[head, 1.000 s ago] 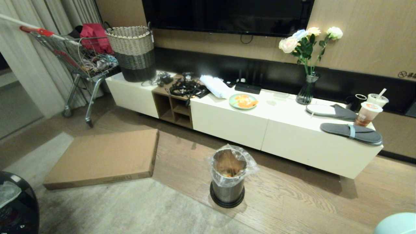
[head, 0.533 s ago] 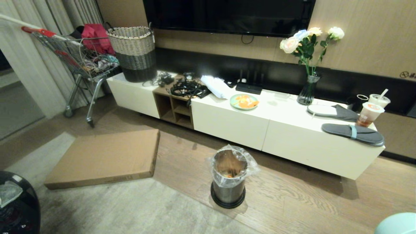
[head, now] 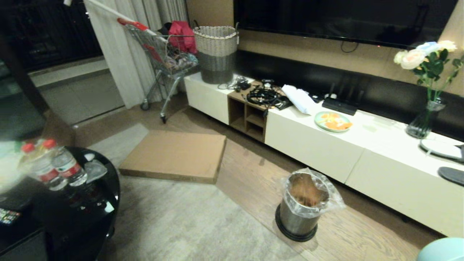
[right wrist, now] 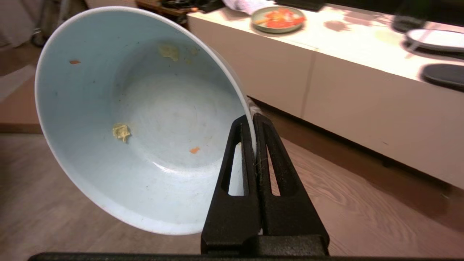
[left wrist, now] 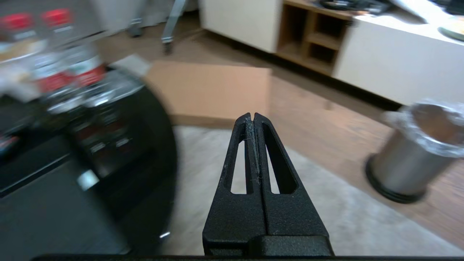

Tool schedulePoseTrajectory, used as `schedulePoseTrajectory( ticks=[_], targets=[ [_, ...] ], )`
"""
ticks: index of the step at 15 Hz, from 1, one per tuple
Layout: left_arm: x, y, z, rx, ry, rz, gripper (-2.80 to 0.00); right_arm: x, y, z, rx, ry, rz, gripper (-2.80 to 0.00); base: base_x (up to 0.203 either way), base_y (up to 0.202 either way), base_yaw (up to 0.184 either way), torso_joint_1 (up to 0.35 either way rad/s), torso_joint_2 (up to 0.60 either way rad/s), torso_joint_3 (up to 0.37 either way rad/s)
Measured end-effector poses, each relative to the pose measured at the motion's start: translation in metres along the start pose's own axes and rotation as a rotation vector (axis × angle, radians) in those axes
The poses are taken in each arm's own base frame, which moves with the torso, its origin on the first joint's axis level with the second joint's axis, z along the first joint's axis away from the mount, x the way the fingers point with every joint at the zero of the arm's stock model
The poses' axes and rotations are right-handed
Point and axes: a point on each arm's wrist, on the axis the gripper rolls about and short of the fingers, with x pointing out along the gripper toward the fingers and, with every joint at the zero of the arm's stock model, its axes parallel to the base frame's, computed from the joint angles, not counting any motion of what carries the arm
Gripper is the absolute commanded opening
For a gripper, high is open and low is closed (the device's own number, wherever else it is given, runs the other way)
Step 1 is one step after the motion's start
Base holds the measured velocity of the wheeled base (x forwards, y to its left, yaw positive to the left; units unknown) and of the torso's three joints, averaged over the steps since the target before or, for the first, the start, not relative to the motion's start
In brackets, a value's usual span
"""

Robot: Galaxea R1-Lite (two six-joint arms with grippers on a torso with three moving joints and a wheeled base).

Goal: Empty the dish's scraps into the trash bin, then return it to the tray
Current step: Put the bowl back to the table

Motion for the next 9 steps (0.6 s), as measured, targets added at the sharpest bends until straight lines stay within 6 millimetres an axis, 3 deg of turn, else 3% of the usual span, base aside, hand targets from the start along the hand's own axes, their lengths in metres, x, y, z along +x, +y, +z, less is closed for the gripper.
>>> schedulePoseTrajectory(
  ticks=[9],
  targets=[
    [0.0,0.0,0.0,0.0,0.0,0.001,-2.8,0.0,0.0,0.0001,0.0,-0.001,0.0,-2.8,0.001,-0.008,0.166,0.0,0.0,0.003]
  ],
)
